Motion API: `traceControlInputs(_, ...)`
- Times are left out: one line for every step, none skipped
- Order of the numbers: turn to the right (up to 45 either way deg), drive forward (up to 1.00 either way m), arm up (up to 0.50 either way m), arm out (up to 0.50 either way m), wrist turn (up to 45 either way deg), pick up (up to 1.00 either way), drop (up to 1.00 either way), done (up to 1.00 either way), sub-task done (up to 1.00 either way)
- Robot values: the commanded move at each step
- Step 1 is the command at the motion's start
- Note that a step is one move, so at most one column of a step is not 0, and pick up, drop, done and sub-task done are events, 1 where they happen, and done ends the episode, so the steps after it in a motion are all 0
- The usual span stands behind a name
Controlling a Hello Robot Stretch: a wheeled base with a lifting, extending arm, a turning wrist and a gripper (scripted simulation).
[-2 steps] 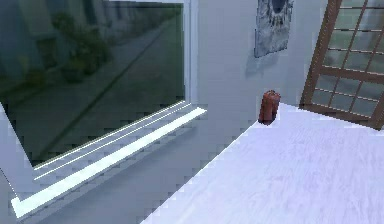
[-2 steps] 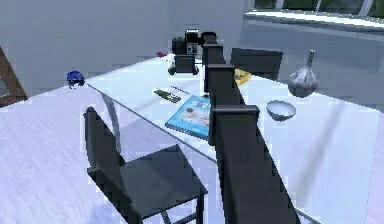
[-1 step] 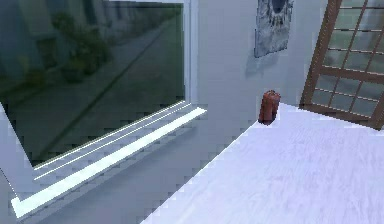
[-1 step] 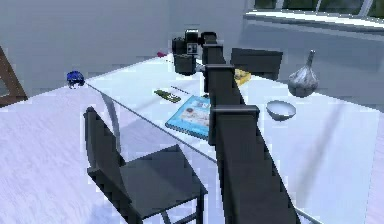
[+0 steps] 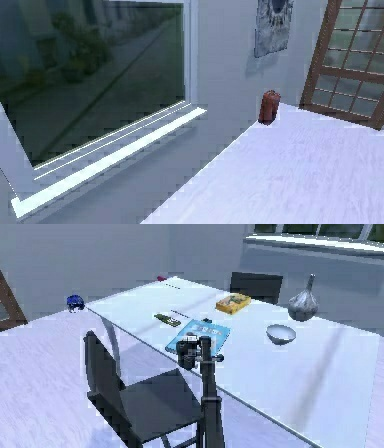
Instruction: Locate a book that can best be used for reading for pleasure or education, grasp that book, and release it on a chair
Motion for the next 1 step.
traceControlInputs(0.0, 0.0, 0.0, 0.0, 0.0, 1.0, 0.0, 0.0, 0.0)
